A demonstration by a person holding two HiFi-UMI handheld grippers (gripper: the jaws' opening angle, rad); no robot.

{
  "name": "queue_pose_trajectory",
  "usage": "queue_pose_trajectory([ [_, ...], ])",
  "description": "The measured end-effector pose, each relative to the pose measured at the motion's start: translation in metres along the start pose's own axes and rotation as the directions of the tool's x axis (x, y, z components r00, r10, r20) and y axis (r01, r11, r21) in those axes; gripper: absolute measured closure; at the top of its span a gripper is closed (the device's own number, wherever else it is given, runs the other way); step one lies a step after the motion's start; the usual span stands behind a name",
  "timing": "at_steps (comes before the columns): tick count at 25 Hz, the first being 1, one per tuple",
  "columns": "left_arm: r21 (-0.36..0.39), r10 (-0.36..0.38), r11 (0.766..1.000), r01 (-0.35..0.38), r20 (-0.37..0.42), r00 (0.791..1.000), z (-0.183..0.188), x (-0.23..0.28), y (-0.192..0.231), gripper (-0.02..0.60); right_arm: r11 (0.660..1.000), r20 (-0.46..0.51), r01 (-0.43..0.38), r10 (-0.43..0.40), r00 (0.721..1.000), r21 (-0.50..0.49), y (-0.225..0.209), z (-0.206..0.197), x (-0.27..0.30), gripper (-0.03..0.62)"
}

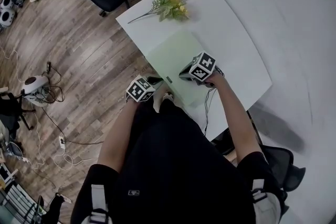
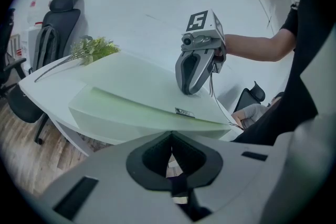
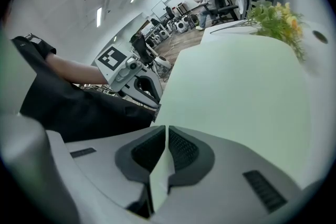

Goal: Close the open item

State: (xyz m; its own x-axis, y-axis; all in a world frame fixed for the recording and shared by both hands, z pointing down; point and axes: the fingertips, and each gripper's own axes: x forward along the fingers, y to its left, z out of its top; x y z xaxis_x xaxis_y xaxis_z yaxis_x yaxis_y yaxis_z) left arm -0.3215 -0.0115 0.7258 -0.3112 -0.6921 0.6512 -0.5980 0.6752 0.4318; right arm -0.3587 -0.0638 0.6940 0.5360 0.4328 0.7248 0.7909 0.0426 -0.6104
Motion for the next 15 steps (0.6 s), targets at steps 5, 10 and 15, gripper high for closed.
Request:
queue_pose_trajectory([
  [5,0.012,0.004,1.000,-0.004,-0.011,1.000,0.000,0.001,0.007,0.575,0.999,0.019,0.000,0.000,1.000,0.034,-0.006,0.001,0.011,0.582],
  [10,0.042,-0.022,0.999,0.023,-0.037,0.999,0.002,0.001,0.011,0.575,0.999,-0.017,-0.001,0.001,1.000,0.032,-0.003,0.008,0.025,0.583],
  [15,0.059,-0.040,0.997,0.044,-0.062,0.997,0.000,0.004,0.010,0.575,0.998,-0.018,-0.036,0.037,0.999,0.045,0.007,0.012,0.044,0.589],
])
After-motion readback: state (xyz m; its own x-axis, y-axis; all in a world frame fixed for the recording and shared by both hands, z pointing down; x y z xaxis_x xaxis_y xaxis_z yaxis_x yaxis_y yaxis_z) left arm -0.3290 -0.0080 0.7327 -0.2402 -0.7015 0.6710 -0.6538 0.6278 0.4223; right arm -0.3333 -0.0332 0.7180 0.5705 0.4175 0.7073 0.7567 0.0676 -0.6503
